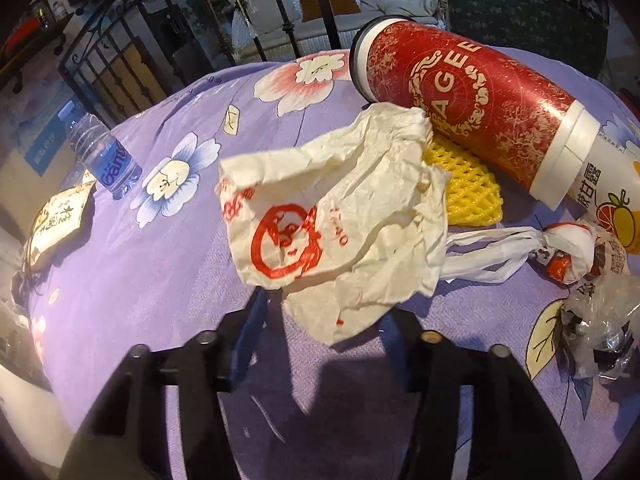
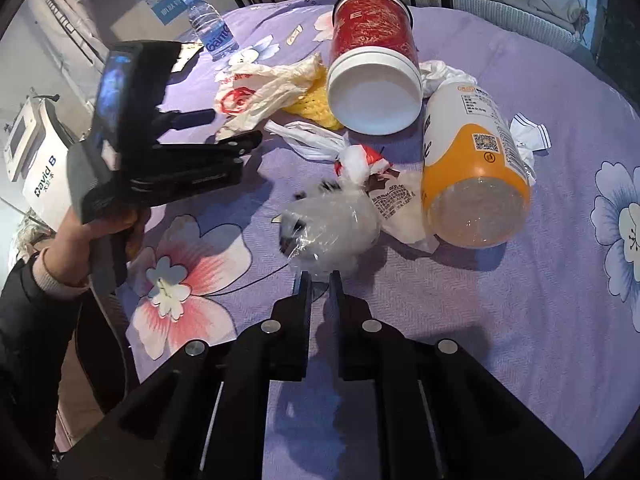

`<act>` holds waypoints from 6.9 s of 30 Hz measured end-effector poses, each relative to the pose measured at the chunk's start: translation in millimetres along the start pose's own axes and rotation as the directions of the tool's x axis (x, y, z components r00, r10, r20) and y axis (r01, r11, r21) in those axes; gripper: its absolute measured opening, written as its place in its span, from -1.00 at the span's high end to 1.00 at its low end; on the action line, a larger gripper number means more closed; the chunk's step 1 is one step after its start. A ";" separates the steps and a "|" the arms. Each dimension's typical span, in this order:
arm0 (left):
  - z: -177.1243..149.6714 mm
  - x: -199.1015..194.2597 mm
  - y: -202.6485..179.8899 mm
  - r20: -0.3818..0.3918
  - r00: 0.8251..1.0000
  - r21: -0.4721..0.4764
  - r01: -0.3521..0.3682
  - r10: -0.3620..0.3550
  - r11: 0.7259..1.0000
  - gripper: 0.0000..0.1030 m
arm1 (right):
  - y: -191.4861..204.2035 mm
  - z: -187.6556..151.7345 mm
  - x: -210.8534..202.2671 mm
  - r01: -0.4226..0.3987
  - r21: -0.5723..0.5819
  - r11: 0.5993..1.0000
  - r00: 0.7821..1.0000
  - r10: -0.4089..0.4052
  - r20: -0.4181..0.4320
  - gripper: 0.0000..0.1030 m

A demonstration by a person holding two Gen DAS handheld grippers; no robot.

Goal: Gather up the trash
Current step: 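Grasp the white paper bag with the left gripper while the right gripper grasps clear plastic wrap, then carry the paper bag and plastic wrap over the black bin while opening both grippers to drop them, then grasp the red AGEE cup with the left gripper while the right gripper grasps the white-orange bottle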

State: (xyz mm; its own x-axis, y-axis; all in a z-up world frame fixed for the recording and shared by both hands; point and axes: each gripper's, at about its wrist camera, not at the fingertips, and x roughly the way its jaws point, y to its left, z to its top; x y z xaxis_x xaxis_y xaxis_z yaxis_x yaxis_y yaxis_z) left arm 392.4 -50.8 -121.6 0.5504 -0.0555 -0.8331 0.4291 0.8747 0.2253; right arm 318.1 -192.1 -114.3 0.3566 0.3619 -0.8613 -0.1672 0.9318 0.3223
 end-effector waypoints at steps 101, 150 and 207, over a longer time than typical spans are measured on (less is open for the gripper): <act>-391.9 -191.3 79.2 -0.085 0.996 -0.765 -0.040 -0.039 0.642 0.91 | 212.7 -193.5 -32.8 -0.192 -0.345 0.919 0.931 0.282 0.232 0.00; -411.0 -258.1 153.1 -0.120 0.921 -0.818 -0.303 0.370 0.489 -0.82 | 350.8 -225.8 65.7 -0.390 -0.588 0.709 0.911 0.389 -0.135 -0.61; -31.7 -110.8 11.1 0.009 0.985 -0.326 0.165 -0.172 0.931 -0.82 | -98.5 91.1 27.7 0.081 0.218 0.973 0.992 -0.057 -0.113 -0.26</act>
State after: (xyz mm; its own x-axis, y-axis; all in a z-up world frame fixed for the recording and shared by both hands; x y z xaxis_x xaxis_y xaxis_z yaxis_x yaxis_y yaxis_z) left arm 313.5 -19.8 -42.8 0.4750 -0.2091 -0.8548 0.2569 0.9620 -0.0926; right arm 428.1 -271.2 -134.1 0.2596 0.3025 -0.9171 0.0669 0.9418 0.3296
